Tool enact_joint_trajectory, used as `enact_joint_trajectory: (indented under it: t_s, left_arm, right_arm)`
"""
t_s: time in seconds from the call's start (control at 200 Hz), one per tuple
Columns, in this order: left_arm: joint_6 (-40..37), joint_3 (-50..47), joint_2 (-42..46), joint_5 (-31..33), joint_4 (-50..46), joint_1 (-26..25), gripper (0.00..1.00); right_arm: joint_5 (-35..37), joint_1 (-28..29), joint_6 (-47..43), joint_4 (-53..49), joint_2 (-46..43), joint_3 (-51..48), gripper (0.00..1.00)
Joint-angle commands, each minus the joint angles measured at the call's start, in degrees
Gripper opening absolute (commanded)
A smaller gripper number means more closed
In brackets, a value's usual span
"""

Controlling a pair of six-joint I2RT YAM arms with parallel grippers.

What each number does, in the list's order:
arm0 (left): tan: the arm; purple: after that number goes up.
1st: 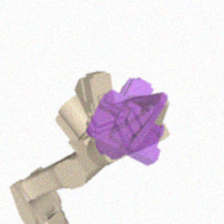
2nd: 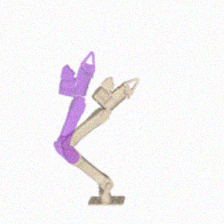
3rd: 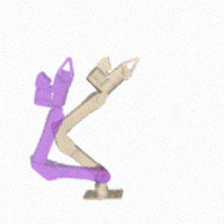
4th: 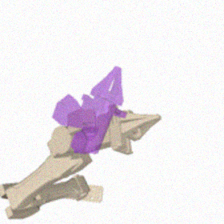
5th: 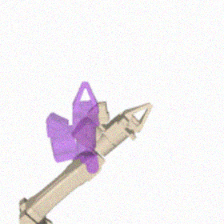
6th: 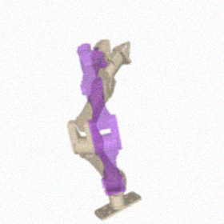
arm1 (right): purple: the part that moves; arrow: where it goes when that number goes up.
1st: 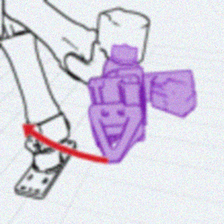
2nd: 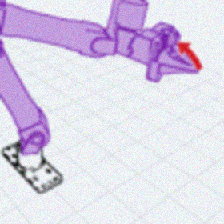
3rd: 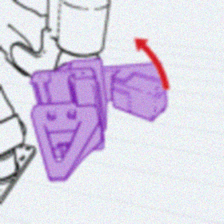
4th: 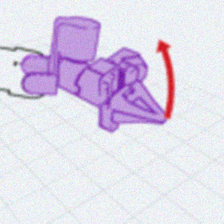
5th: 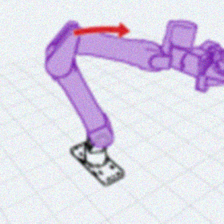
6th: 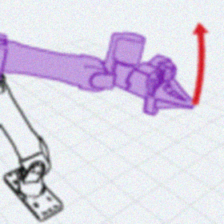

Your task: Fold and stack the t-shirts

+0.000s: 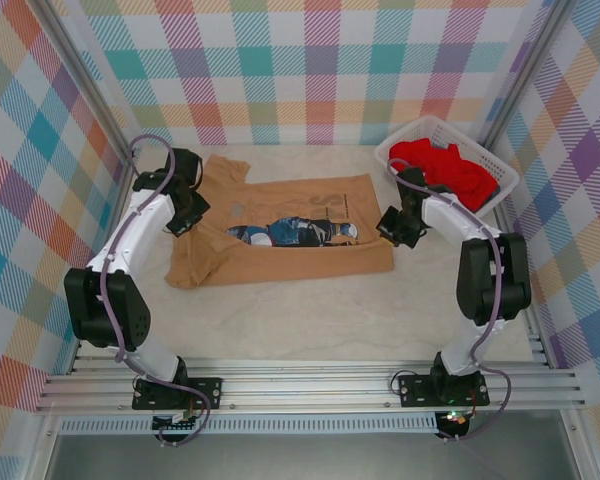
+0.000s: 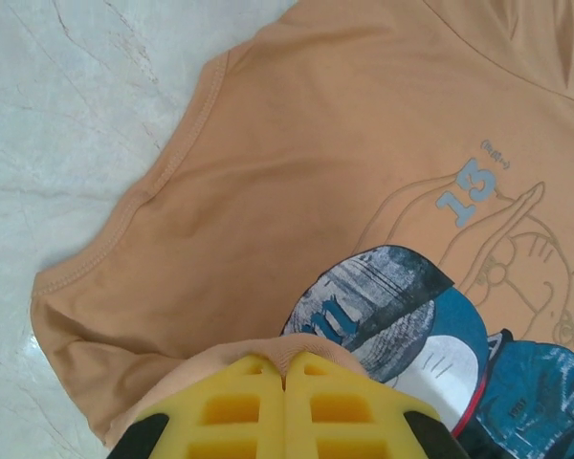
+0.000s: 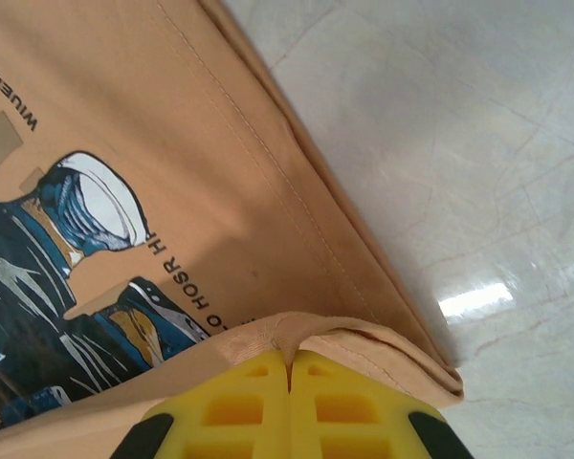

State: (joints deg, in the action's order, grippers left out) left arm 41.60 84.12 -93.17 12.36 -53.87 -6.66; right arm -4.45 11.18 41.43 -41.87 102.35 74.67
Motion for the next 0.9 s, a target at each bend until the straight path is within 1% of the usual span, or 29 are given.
enact_joint_trajectory:
  t_s: [0.0,0.355,0.74,0.895]
  left_arm:
    - [-3.1,1.9,-2.1,1.5,-0.6,1.1,0.0]
    - [-7.2,4.9,-6.2,4.4,0.3,1.5,0.0]
    - [-8.3,7.6,-9.6,7.1,-0.3,1.6,0.0]
    - [-8.9,7.9,-10.3,6.2,0.4,1.8,0.0]
  right_arm:
    - [0.4,-0.3,-0.8,-0.2,1.9,2.3,0.0]
    - [-0.5,-0.5,-1.0,0.5,5.3,5.5,0.0]
    - [-0.5,-0.4,-1.2,-0.1,8.4,8.5,0.0]
    - [-0.1,-0.5,-1.2,-0.3,9.3,9.5,0.0]
